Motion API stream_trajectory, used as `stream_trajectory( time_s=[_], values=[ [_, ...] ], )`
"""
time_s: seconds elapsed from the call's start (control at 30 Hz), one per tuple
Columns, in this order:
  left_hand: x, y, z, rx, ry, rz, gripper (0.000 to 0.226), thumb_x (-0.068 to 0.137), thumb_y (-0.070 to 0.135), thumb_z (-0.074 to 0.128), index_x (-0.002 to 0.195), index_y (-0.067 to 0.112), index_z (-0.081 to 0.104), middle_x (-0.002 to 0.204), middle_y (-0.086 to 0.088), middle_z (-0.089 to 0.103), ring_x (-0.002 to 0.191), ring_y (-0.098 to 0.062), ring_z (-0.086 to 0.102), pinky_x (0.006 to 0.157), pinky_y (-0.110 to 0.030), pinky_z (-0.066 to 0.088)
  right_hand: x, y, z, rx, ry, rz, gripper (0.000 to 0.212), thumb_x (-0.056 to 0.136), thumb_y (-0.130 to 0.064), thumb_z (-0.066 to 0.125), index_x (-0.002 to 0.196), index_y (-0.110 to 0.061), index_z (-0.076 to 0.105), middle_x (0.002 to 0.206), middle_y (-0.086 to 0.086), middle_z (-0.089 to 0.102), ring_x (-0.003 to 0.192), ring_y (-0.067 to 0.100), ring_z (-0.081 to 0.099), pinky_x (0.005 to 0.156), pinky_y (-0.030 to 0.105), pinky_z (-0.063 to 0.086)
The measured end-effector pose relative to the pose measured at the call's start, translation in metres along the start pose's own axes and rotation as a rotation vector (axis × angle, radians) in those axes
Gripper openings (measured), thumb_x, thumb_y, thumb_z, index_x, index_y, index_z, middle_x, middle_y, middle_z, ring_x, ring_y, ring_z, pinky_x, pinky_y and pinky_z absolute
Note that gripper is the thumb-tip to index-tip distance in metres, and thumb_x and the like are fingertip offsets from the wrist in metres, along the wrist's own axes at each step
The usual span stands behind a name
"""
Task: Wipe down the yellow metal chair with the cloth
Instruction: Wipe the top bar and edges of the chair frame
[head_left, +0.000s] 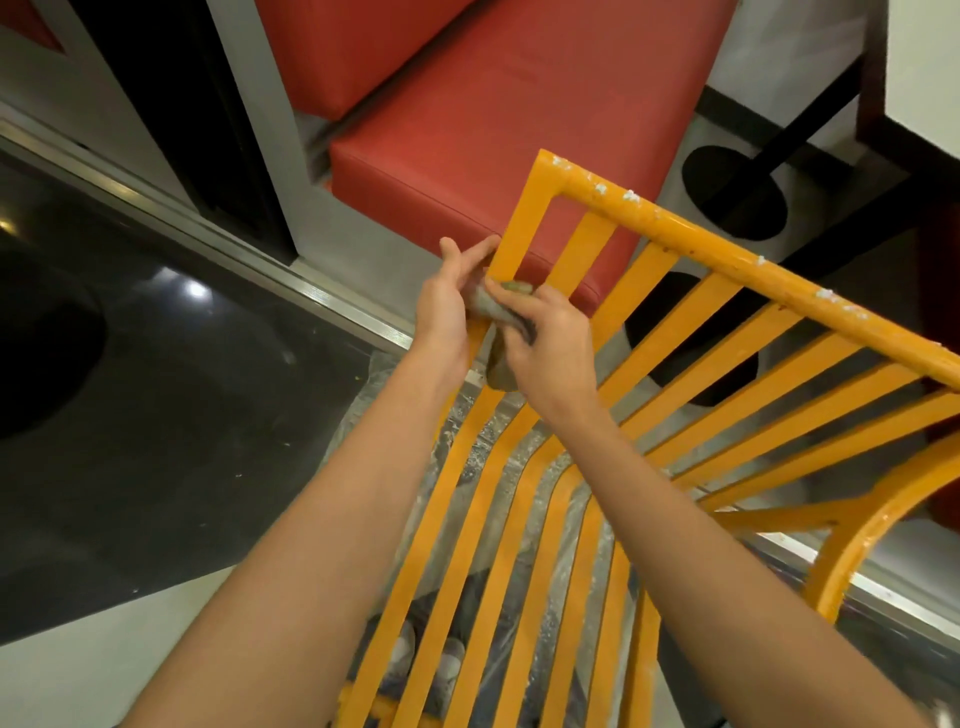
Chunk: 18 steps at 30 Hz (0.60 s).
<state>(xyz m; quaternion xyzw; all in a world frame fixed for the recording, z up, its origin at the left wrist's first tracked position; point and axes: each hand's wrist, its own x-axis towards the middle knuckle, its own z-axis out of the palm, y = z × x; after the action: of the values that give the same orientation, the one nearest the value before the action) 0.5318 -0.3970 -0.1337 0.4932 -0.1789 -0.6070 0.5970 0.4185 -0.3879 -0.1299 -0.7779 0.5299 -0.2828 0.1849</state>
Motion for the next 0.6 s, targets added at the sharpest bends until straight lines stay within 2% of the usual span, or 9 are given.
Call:
stream_trajectory(
  time_s=[0.07, 0.13, 0.17, 0.23, 0.3, 0.4, 0.47, 0.53, 0.6],
  values=[
    [-0.011, 0.005, -0.011, 0.110, 0.022, 0.054, 0.051, 0.106, 0.042, 0.026, 0.126, 0.014, 0.063, 0.120, 0.002, 0.069, 0.115, -0.007, 0.060, 0.093, -0.022, 0.042, -0.018, 0.001, 0.002, 0.213, 0.017, 0.176, 0.033, 0.092, -0.009, 0.065, 0.123, -0.020, 0.069, 0.100, -0.001, 0.072, 0.092, 0.012, 0.066, 0.080, 0.031, 0.054],
    [-0.025, 0.010, -0.021, 0.138, 0.067, 0.127, 0.043, 0.105, 0.039, 0.035, 0.124, 0.014, 0.064, 0.123, 0.003, 0.068, 0.118, -0.004, 0.059, 0.099, -0.023, 0.038, -0.025, -0.006, -0.005, 0.604, 0.057, 0.418, 0.024, 0.097, -0.012, 0.061, 0.121, -0.018, 0.061, 0.096, 0.000, 0.074, 0.088, 0.014, 0.070, 0.079, 0.036, 0.059],
    [-0.033, 0.010, -0.025, 0.135, 0.088, 0.147, 0.040, 0.104, 0.036, 0.040, 0.122, 0.012, 0.065, 0.121, 0.001, 0.069, 0.115, -0.006, 0.062, 0.099, -0.024, 0.041, -0.026, -0.013, -0.008, 0.781, 0.058, 0.509, 0.023, 0.099, -0.012, 0.059, 0.122, -0.015, 0.055, 0.092, 0.000, 0.074, 0.085, 0.014, 0.071, 0.075, 0.033, 0.059],
    [-0.050, 0.008, -0.028, 0.098, 0.083, 0.127, 0.037, 0.099, 0.034, 0.050, 0.118, 0.007, 0.067, 0.116, -0.007, 0.071, 0.109, -0.014, 0.066, 0.097, -0.032, 0.049, -0.025, -0.028, -0.012, 1.010, 0.020, 0.583, 0.025, 0.101, -0.011, 0.054, 0.125, -0.007, 0.049, 0.088, -0.004, 0.075, 0.082, 0.010, 0.071, 0.071, 0.026, 0.057],
    [-0.066, 0.005, -0.023, -0.018, 0.034, 0.042, 0.045, 0.090, 0.037, 0.059, 0.117, 0.003, 0.067, 0.115, -0.016, 0.070, 0.108, -0.026, 0.066, 0.096, -0.042, 0.052, -0.021, -0.039, -0.012, 1.114, -0.025, 0.592, 0.020, 0.101, -0.009, 0.052, 0.121, -0.006, 0.052, 0.087, -0.004, 0.075, 0.083, 0.010, 0.071, 0.073, 0.027, 0.057],
    [-0.076, 0.004, -0.021, -0.133, 0.077, -0.083, 0.046, 0.084, 0.029, 0.064, 0.120, 0.000, 0.065, 0.118, -0.020, 0.068, 0.111, -0.032, 0.065, 0.092, -0.043, 0.054, -0.020, -0.047, -0.010, 0.723, 0.095, 0.447, 0.009, 0.096, -0.012, 0.062, 0.105, -0.010, 0.062, 0.095, 0.001, 0.074, 0.088, 0.012, 0.069, 0.078, 0.031, 0.056],
    [-0.075, 0.005, -0.024, -0.183, 0.125, -0.134, 0.030, 0.090, 0.016, 0.061, 0.116, 0.002, 0.066, 0.116, -0.019, 0.069, 0.110, -0.033, 0.065, 0.090, -0.044, 0.056, -0.021, -0.046, -0.012, 0.456, 0.216, 0.363, 0.007, 0.093, -0.014, 0.066, 0.100, -0.015, 0.065, 0.094, -0.006, 0.070, 0.085, 0.002, 0.063, 0.072, 0.018, 0.051],
    [-0.074, 0.009, -0.030, -0.193, 0.154, -0.162, 0.019, 0.093, 0.014, 0.058, 0.109, 0.007, 0.067, 0.112, -0.016, 0.072, 0.106, -0.031, 0.068, 0.085, -0.045, 0.058, -0.020, -0.043, -0.018, 0.406, 0.286, 0.349, 0.014, 0.094, -0.012, 0.065, 0.106, -0.018, 0.066, 0.099, -0.008, 0.067, 0.084, 0.000, 0.060, 0.067, 0.012, 0.049],
    [-0.068, 0.019, -0.034, -0.202, 0.172, -0.148, 0.014, 0.095, 0.016, 0.057, 0.106, 0.012, 0.065, 0.107, -0.011, 0.073, 0.100, -0.026, 0.070, 0.074, -0.041, 0.061, -0.017, -0.033, -0.021, 0.397, 0.340, 0.414, 0.021, 0.096, -0.011, 0.062, 0.115, -0.018, 0.065, 0.106, -0.008, 0.066, 0.086, -0.005, 0.060, 0.070, 0.011, 0.050]
  ],
)
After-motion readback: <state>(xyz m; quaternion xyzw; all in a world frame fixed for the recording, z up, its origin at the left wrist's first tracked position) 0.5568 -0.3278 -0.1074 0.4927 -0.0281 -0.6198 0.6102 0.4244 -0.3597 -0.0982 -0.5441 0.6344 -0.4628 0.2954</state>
